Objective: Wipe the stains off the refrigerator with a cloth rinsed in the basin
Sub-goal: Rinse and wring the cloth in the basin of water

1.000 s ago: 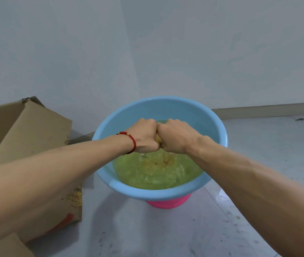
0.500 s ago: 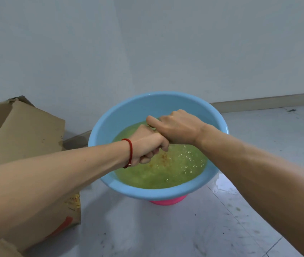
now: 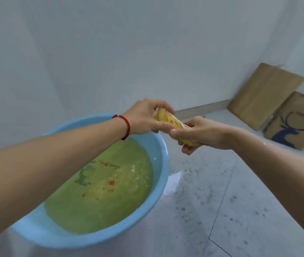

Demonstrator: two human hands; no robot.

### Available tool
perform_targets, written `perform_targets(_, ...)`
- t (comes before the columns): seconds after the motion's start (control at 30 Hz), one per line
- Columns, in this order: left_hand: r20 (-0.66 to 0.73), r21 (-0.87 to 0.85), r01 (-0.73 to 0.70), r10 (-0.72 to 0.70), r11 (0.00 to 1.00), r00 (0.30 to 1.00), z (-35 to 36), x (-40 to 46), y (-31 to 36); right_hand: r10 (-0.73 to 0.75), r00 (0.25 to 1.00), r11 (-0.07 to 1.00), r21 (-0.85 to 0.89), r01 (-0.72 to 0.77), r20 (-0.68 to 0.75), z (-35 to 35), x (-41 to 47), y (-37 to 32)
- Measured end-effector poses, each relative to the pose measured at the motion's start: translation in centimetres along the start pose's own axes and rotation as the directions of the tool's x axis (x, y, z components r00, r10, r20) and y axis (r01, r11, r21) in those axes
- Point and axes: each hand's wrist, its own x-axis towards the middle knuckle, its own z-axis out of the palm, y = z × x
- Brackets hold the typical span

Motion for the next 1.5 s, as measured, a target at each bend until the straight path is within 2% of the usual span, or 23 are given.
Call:
perform_targets(0.1,-0.015,0.283,-0.199,0.212,0.938,0.977,1.7,3.2,2.9,0.037,0.999,0.940,0.341,-0.022,-0.036,-2.9,-3.4,3.4)
perform_targets(0.17,-0.062,0.278,-0.239,0.266,0.930,0.962,2.7,4.2,3.9,0.026,0.997,0.842,0.540,0.020,-0.078,-3.0,-4.6,5.5)
perform_targets(0.23,-0.139,0.252,-0.220,0.260,0.942,0.955,4.1,4.4,4.5,0.015,0.988,0.724,0.683,0.094,-0.152,-2.8,-5.2,7.8)
perform_targets(0.3,-0.237,0.246,-0.198,0.256,0.949,0.937,6.9,4.0,5.3,-0.005,0.981,0.624,0.766,0.154,-0.193,-3.1,-6.1,9.8)
perform_targets(0.43,-0.378,0.303,-0.208,0.318,0.930,0.870,12.2,3.2,7.9,-0.029,0.966,0.563,0.795,0.227,-0.255,-5.8,-8.7,12.7)
perform_targets(0.5,-0.431,0.203,-0.200,0.270,0.959,0.861,14.9,4.0,10.1,-0.054,0.968,0.569,0.789,0.232,-0.245,-9.0,-10.7,14.4)
perform_targets(0.6,-0.433,-0.190,-0.136,0.041,0.972,0.900,19.7,6.4,14.8,-0.100,0.962,0.683,0.685,0.251,-0.253,-14.9,-14.4,17.1)
perform_targets(0.63,-0.393,-0.363,-0.089,-0.066,0.928,0.917,20.6,6.9,15.8,-0.090,0.957,0.714,0.652,0.255,-0.276,-15.9,-14.8,17.5)
perform_targets(0.7,-0.253,-0.658,0.010,-0.234,0.753,0.939,23.6,8.3,19.2,-0.060,0.943,0.779,0.575,0.250,-0.329,-18.0,-16.4,19.2)
perform_targets(0.77,-0.131,-0.766,0.099,-0.305,0.635,0.943,26.5,9.6,21.8,-0.048,0.925,0.900,0.386,0.204,-0.377,-19.2,-17.5,20.8)
perform_targets(0.8,-0.102,-0.761,0.125,-0.308,0.636,0.946,27.8,10.0,22.8,-0.052,0.917,0.921,0.335,0.198,-0.396,-19.6,-18.0,21.6)
perform_targets(0.87,-0.113,-0.689,0.135,-0.289,0.713,0.951,30.6,11.1,24.3,-0.088,0.912,0.887,0.384,0.255,-0.401,-20.4,-19.6,23.6)
perform_targets(1.0,-0.104,-0.579,0.131,-0.233,0.804,0.967,33.5,12.3,27.0,-0.133,0.888,0.649,0.638,0.414,-0.441,-22.2,-22.8,27.7)
perform_targets(1.1,-0.044,-0.487,0.130,-0.173,0.863,0.984,34.7,12.8,29.1,-0.038,0.862,0.434,0.769,0.469,-0.505,-23.2,-23.8,29.9)
perform_targets(1.13,-0.045,-0.431,0.119,-0.154,0.895,0.987,35.2,12.6,29.4,-0.008,0.851,0.404,0.777,0.483,-0.525,-23.3,-23.9,30.2)
perform_targets(1.17,-0.046,-0.368,0.110,-0.137,0.923,0.990,35.5,12.5,29.4,0.025,0.826,0.437,0.749,0.497,-0.563,-23.5,-24.1,30.1)
perform_targets(1.23,0.004,-0.316,0.145,-0.151,0.938,0.989,36.4,12.2,28.7,0.088,0.739,0.640,0.606,0.472,-0.668,-24.0,-24.7,29.6)
perform_targets(1.27,0.063,-0.346,0.190,-0.179,0.919,0.982,36.8,12.1,28.0,0.096,0.696,0.717,0.534,0.447,-0.712,-24.5,-25.2,29.3)
perform_targets(1.37,0.331,-0.449,0.327,-0.185,0.832,0.925,38.4,11.6,26.6,0.091,0.654,0.774,0.467,0.428,-0.751,-26.0,-27.1,28.7)
perform_targets(1.43,0.445,-0.399,0.317,-0.120,0.860,0.887,40.3,11.6,26.4,0.061,0.653,0.809,0.421,0.411,-0.755,-26.9,-29.1,29.0)
perform_targets(1.5,0.513,-0.311,0.237,-0.047,0.920,0.857,42.3,11.7,27.3,0.029,0.685,0.792,0.435,0.429,-0.728,-27.4,-31.2,29.7)
